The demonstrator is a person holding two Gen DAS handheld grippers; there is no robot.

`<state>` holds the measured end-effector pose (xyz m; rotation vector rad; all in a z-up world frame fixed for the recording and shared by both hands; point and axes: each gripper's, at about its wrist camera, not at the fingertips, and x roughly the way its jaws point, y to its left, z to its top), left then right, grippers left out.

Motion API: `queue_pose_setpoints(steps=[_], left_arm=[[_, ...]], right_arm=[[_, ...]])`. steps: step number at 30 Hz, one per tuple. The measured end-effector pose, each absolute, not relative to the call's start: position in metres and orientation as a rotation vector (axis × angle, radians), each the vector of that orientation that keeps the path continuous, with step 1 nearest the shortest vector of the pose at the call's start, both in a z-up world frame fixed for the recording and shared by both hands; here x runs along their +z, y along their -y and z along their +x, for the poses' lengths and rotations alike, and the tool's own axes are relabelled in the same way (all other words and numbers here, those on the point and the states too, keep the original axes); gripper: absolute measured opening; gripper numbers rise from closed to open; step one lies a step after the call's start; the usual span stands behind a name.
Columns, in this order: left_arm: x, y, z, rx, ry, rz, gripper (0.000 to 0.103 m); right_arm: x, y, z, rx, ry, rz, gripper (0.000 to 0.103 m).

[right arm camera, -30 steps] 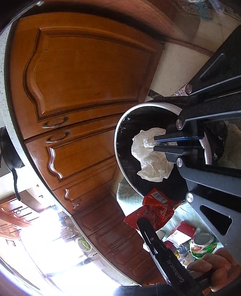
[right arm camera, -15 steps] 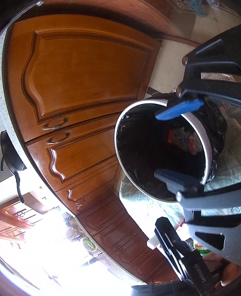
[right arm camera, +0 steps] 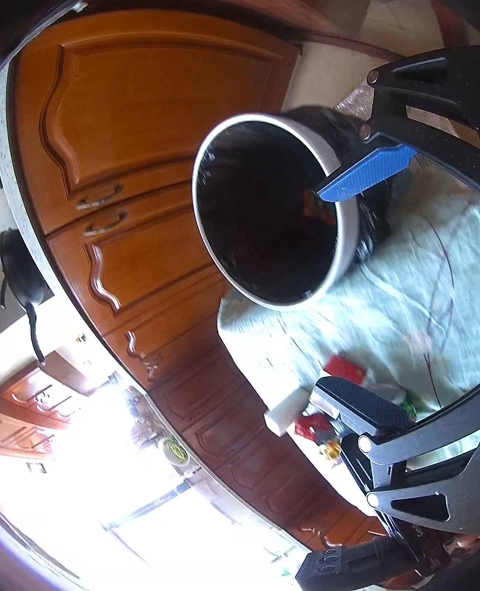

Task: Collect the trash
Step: 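Open both tools to drop the tissue and red wrapper into the bin, then grasp the white-and-red milk carton with the right tool while the left tool grasps crumpled purple paper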

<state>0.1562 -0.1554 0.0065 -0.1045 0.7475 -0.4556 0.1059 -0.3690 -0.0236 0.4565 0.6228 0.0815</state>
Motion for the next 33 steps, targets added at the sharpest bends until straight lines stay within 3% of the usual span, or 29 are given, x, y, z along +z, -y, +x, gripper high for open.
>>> queue_pose_setpoints(steps=[21, 33], left_arm=[[-0.003, 0.015, 0.115, -0.203, -0.722, -0.195, 0.069], [-0.007, 0.008, 0.144, -0.191, -0.781, -0.123, 0.069]], right_arm=[[-0.026, 0.258, 0.119, 0.272, -0.699, 0.315, 0.097], [-0.028, 0.233, 0.175, 0.367, -0.768, 0.114, 0.097]])
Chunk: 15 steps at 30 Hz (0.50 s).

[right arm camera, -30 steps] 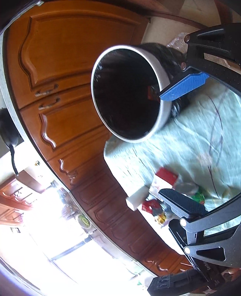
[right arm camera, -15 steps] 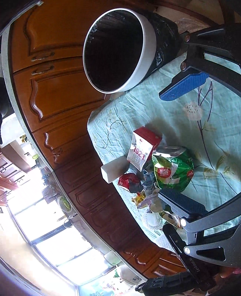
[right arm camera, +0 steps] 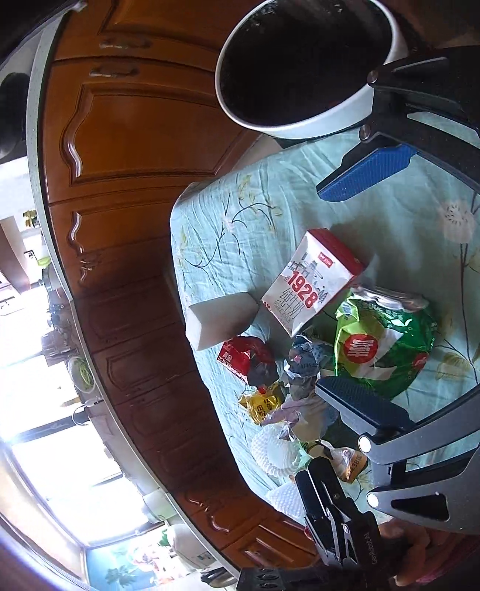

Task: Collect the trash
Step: 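Grasp the white-and-red milk carton with the right tool while the left tool grasps crumpled purple paper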

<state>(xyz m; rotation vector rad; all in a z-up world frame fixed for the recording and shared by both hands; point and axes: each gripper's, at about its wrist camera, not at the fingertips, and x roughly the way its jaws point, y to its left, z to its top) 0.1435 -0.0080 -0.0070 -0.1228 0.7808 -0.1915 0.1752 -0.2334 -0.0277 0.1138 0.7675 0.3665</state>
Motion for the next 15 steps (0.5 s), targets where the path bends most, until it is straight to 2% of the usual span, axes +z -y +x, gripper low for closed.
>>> queue_pose_setpoints(steps=[9, 13, 15], left_arm=[[-0.015, 0.024, 0.175, -0.233, -0.828, -0.033, 0.068], [-0.022, 0.030, 0.184, -0.254, -0.861, -0.002, 0.058], [-0.028, 0.035, 0.185, -0.260, -0.875, 0.021, 0.048]], right_arm=[[-0.046, 0.218, 0.226, 0.482, -0.879, -0.051, 0.095], [-0.060, 0.207, 0.238, 0.508, -0.926, -0.114, 0.091], [-0.067, 0.205, 0.242, 0.522, -0.951, -0.115, 0.080]])
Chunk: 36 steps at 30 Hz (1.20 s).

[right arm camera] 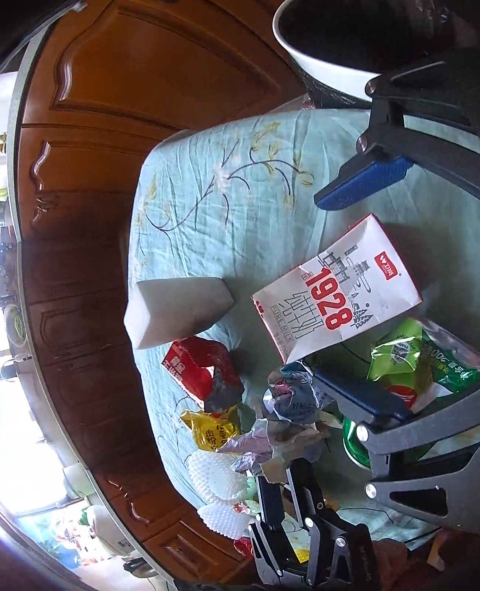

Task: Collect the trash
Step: 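Grasp the white-and-red milk carton with the right tool while the left tool grasps crumpled purple paper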

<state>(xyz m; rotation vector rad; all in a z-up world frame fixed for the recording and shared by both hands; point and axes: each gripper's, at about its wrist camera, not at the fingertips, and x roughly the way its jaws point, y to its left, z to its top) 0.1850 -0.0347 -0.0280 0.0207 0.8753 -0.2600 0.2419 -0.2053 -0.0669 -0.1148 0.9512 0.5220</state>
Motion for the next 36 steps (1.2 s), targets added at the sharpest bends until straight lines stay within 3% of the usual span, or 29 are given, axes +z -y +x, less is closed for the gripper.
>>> queue_pose_setpoints(steps=[1, 2, 7, 9, 10, 23, 36], left_arm=[[-0.031, 0.036, 0.186, -0.262, -0.882, 0.028, 0.038], [-0.034, 0.037, 0.187, -0.264, -0.894, 0.032, 0.029], [-0.034, 0.033, 0.189, -0.273, -0.898, -0.003, 0.024], [-0.031, 0.030, 0.187, -0.273, -0.890, -0.021, 0.023], [-0.029, 0.029, 0.186, -0.275, -0.884, -0.029, 0.022], [0.027, 0.032, 0.162, -0.338, -0.733, -0.100, 0.022], [0.032, 0.108, 0.164, -0.479, -0.734, -0.081, 0.022]], right_arm=[[-0.071, 0.205, 0.243, 0.522, -0.963, -0.113, 0.066], [-0.074, 0.205, 0.244, 0.514, -0.968, -0.111, 0.063], [-0.071, 0.218, 0.231, 0.495, -0.924, -0.044, 0.061], [-0.066, 0.226, 0.226, 0.476, -0.901, -0.010, 0.048], [-0.063, 0.231, 0.223, 0.464, -0.891, 0.011, 0.047], [-0.031, 0.278, 0.187, 0.352, -0.767, 0.153, 0.047], [-0.021, 0.357, 0.152, 0.189, -0.712, 0.267, 0.047]])
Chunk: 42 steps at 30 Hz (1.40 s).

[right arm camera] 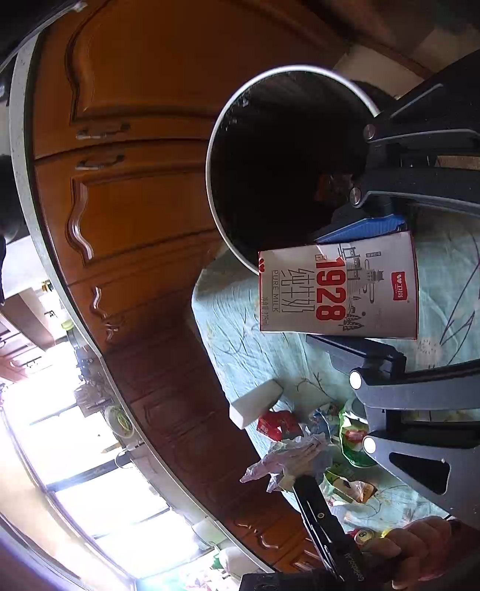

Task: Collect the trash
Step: 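Grasp the white-and-red milk carton with the right tool while the left tool grasps crumpled purple paper, then carry the carton and crumpled paper over the trash bin with both tools, then open both tools to drop the carton and paper into the bin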

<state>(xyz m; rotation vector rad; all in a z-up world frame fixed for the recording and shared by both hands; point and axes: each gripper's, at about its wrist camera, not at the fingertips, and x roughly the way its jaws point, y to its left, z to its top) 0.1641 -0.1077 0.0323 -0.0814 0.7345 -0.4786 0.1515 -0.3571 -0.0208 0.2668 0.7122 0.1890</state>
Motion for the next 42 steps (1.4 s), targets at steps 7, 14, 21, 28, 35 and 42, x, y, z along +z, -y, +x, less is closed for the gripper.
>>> queue_pose_setpoints(steps=[7, 14, 21, 28, 35, 42], left_arm=[[0.030, 0.150, 0.168, -0.546, -0.750, -0.053, 0.022], [0.028, 0.189, 0.177, -0.602, -0.764, -0.019, 0.022], [0.026, 0.217, 0.190, -0.638, -0.783, 0.002, 0.022], [0.019, 0.248, 0.209, -0.665, -0.816, 0.019, 0.022], [0.005, 0.276, 0.228, -0.666, -0.862, 0.055, 0.022], [-0.003, 0.290, 0.235, -0.664, -0.885, 0.072, 0.023]], right_arm=[[-0.019, 0.392, 0.142, 0.115, -0.697, 0.300, 0.047], [-0.023, 0.414, 0.143, 0.069, -0.692, 0.316, 0.047], [-0.027, 0.435, 0.155, 0.036, -0.704, 0.330, 0.047], [-0.033, 0.448, 0.168, 0.015, -0.719, 0.325, 0.047], [-0.034, 0.452, 0.178, 0.008, -0.736, 0.305, 0.047], [-0.037, 0.456, 0.187, 0.015, -0.755, 0.301, 0.049]])
